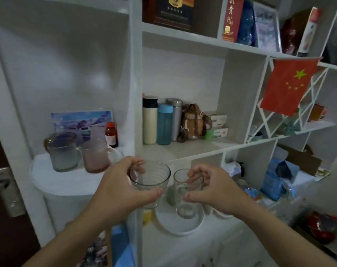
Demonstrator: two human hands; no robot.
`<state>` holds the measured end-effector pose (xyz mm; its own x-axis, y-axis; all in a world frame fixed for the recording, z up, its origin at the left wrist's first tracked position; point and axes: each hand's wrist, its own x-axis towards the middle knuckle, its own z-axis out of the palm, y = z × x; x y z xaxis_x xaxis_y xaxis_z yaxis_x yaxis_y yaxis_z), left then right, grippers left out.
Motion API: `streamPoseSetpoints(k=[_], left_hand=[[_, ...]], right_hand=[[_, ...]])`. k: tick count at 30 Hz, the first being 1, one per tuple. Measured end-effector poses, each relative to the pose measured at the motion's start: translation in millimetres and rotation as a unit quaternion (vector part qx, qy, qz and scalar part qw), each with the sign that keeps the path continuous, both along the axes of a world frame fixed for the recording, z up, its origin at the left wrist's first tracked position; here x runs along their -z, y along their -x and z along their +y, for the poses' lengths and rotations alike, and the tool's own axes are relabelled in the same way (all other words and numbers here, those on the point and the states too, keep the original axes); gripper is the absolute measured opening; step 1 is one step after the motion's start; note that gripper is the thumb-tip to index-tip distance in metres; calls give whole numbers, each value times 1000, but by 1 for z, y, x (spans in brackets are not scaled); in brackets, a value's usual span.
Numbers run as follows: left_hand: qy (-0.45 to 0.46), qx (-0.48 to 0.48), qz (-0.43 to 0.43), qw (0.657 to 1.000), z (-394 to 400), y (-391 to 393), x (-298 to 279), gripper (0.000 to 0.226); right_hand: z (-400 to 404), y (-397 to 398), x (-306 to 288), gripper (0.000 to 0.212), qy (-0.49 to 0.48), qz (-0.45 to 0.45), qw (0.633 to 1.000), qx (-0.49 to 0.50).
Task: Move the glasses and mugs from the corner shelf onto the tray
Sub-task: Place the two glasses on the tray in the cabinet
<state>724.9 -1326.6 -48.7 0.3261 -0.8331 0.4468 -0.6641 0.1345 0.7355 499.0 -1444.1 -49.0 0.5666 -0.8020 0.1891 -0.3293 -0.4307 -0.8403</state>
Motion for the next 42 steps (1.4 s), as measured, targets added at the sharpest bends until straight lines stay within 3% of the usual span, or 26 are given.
streamPoseSetpoints(k=[8, 13, 21, 25, 29, 33, 42], left_hand=[[-73, -1, 43, 996, -59, 70, 43, 84], [-113, -40, 65, 991, -101, 74, 84, 72], [-216, -102, 89, 967, -161, 69, 159, 85], [-245, -123, 64, 960, -192, 70, 183, 75], [-283, -149, 75, 945, -218, 72, 215, 95], [-313, -148, 80, 935, -241, 69, 246, 96], [-338, -192, 130, 912, -297, 47, 292, 101]], right_hand=[[-74, 52, 29, 55, -13, 49, 999, 13], [-113, 56, 61, 52, -33, 58, 997, 24], [-164, 37, 107, 62, -55, 97, 992, 59], [-189, 23, 131, 53, -63, 118, 989, 61], [-218, 6, 162, 56, -89, 143, 985, 40], [-249, -8, 193, 67, -39, 213, 976, 29], [-309, -36, 262, 74, -87, 256, 963, -11]])
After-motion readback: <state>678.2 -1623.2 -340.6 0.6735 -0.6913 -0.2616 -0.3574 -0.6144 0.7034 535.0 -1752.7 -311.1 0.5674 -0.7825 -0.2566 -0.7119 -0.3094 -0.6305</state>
